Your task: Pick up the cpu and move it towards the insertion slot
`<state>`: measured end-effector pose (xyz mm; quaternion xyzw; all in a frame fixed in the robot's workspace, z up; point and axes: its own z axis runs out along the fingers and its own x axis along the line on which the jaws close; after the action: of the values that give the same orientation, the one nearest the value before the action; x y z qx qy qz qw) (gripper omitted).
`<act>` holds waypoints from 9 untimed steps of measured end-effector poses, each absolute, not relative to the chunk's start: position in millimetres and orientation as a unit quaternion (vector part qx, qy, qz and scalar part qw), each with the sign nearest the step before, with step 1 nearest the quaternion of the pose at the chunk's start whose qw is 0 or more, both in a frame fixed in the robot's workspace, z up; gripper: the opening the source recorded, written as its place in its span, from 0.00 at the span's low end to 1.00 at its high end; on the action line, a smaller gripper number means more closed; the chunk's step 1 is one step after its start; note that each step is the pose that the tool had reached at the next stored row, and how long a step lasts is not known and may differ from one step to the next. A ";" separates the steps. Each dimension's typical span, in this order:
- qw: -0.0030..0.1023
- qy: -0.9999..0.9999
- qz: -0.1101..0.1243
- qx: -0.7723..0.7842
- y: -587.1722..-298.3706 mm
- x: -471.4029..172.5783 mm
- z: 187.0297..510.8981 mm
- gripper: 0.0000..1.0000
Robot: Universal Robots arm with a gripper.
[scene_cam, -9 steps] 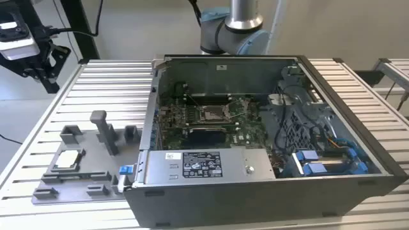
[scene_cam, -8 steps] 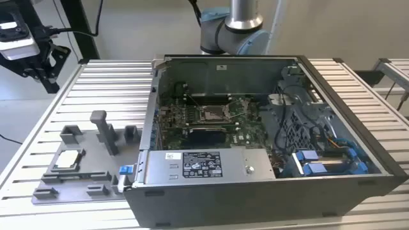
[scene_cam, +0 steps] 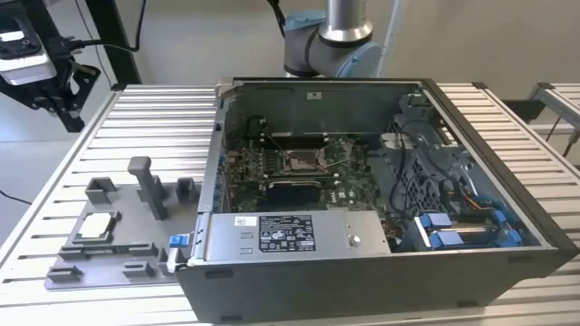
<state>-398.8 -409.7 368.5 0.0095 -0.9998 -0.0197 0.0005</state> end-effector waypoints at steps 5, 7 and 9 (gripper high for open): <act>0.000 -1.000 -0.021 0.010 -409.8 -398.8 368.4 0.00; 0.000 -1.000 -0.021 0.010 -409.8 -399.3 368.4 0.00; 0.000 -1.000 -0.021 0.010 -409.8 -399.4 368.4 0.00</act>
<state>-399.4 -409.8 368.4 0.0096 -0.9997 -0.0206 0.0004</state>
